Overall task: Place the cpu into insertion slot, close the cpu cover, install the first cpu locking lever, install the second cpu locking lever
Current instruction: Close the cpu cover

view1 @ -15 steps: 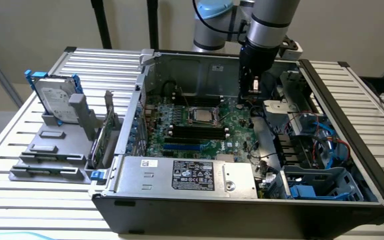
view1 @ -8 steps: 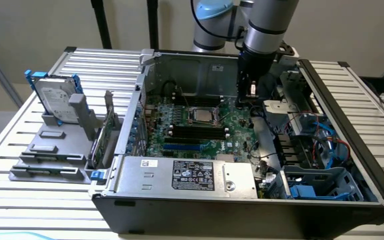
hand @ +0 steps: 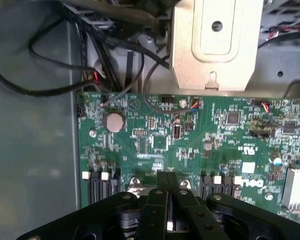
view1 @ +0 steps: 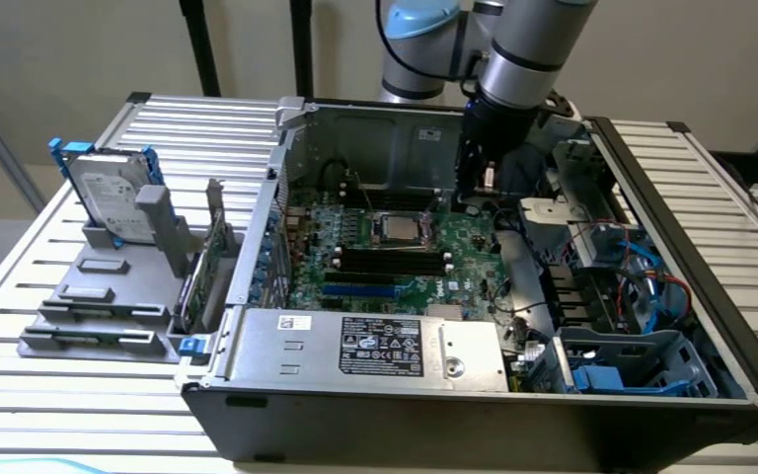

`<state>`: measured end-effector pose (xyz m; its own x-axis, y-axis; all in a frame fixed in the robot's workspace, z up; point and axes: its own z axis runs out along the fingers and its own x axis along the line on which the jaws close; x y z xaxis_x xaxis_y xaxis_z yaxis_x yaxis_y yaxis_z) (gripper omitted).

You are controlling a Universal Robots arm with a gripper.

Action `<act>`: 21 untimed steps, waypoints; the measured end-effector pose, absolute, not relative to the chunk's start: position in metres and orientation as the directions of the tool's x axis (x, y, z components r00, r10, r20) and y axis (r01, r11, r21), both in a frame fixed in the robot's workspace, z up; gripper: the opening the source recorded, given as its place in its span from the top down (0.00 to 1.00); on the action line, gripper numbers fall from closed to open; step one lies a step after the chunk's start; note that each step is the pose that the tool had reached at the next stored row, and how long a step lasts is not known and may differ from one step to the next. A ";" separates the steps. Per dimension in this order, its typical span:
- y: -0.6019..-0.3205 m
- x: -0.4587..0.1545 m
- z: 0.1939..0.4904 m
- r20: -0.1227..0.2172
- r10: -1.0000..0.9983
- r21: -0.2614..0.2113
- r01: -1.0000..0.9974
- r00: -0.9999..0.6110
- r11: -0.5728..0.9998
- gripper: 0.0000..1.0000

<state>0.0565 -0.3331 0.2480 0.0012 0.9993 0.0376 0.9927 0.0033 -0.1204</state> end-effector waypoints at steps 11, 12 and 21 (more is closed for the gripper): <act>-0.333 0.040 0.248 0.037 0.999 -0.213 0.977 0.005 0.003 0.89; -0.333 0.038 0.248 0.037 0.999 -0.217 0.976 0.005 0.003 0.89; -0.336 0.018 0.244 0.037 0.999 -0.245 0.970 0.006 0.003 0.89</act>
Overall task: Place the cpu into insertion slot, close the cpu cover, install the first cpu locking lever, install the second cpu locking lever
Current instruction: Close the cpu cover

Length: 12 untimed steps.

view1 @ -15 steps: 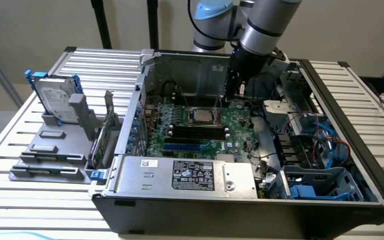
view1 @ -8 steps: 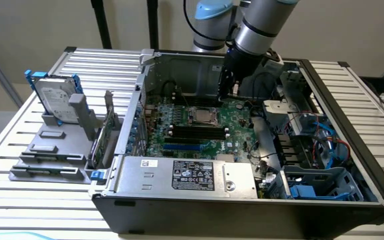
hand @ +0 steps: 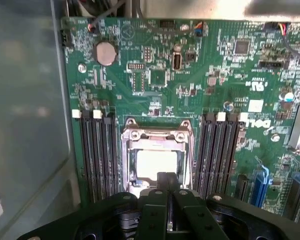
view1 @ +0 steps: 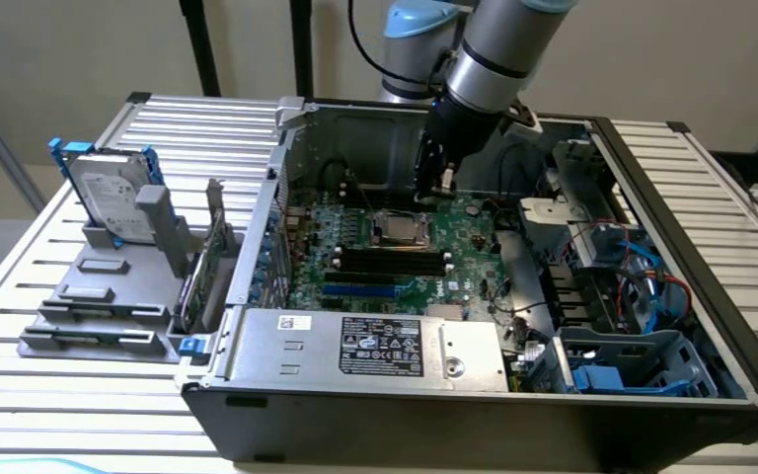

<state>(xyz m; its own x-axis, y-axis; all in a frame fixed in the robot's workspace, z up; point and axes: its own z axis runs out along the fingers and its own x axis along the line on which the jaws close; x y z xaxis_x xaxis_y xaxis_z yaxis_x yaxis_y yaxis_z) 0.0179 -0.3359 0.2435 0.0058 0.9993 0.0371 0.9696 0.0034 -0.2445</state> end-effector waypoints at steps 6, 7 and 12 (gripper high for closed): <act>-0.337 -0.008 0.237 0.037 0.999 -0.249 0.968 0.006 0.003 0.89; -0.337 -0.011 0.235 0.037 0.999 -0.249 0.968 0.006 0.004 0.89; -0.337 -0.024 0.226 0.038 0.999 -0.248 0.969 0.006 0.004 0.89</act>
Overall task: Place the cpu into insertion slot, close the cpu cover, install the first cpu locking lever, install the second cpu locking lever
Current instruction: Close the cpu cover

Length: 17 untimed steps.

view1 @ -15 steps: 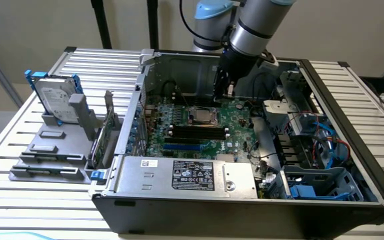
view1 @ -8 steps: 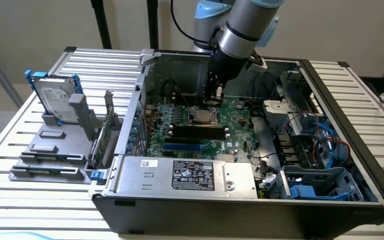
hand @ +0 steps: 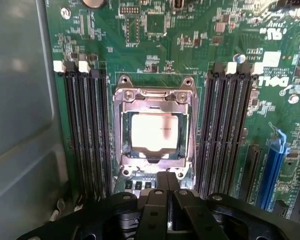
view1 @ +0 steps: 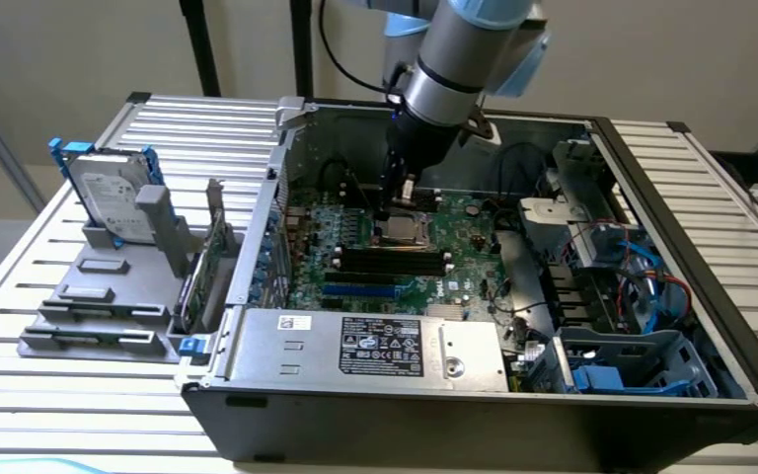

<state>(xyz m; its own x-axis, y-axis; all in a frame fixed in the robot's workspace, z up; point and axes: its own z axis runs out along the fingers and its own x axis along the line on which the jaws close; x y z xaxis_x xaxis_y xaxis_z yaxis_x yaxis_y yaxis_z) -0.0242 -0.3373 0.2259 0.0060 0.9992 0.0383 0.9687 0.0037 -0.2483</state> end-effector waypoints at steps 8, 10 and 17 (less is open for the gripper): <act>-0.337 -0.029 0.212 0.051 0.999 -0.245 0.970 0.006 0.007 0.89; -0.337 -0.029 0.209 0.055 0.998 -0.244 0.970 0.006 0.008 0.89; -0.337 -0.029 0.200 0.062 0.998 -0.244 0.970 0.006 0.010 0.89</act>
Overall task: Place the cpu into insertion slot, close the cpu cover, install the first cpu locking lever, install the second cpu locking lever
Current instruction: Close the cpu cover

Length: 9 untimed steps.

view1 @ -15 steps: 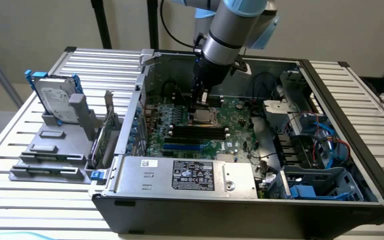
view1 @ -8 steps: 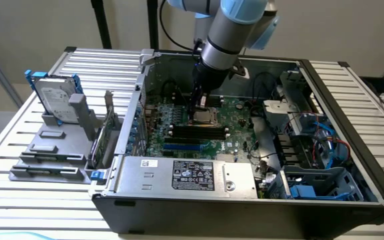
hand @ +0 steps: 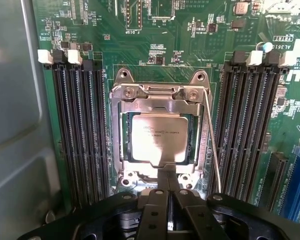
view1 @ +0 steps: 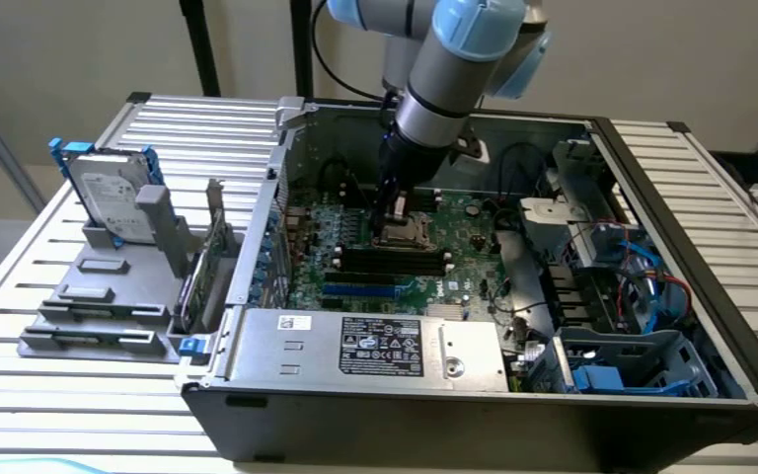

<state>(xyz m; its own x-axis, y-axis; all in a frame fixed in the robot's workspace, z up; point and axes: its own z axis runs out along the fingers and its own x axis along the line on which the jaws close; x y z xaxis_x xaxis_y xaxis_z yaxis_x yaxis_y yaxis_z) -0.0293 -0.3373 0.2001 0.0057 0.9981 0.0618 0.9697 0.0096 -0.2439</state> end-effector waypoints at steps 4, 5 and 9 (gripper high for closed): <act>-0.337 -0.029 0.199 0.063 0.998 -0.244 0.970 0.006 0.010 0.89; -0.337 -0.029 0.200 0.064 0.998 -0.244 0.970 0.006 0.010 0.89; -0.337 -0.030 0.208 0.064 0.998 -0.247 0.969 0.006 0.010 0.89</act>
<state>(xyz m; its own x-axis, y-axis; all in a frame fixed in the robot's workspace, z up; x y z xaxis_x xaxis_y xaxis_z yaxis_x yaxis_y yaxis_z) -0.0297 -0.3373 0.2079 0.0060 0.9979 0.0642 0.9690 0.0100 -0.2468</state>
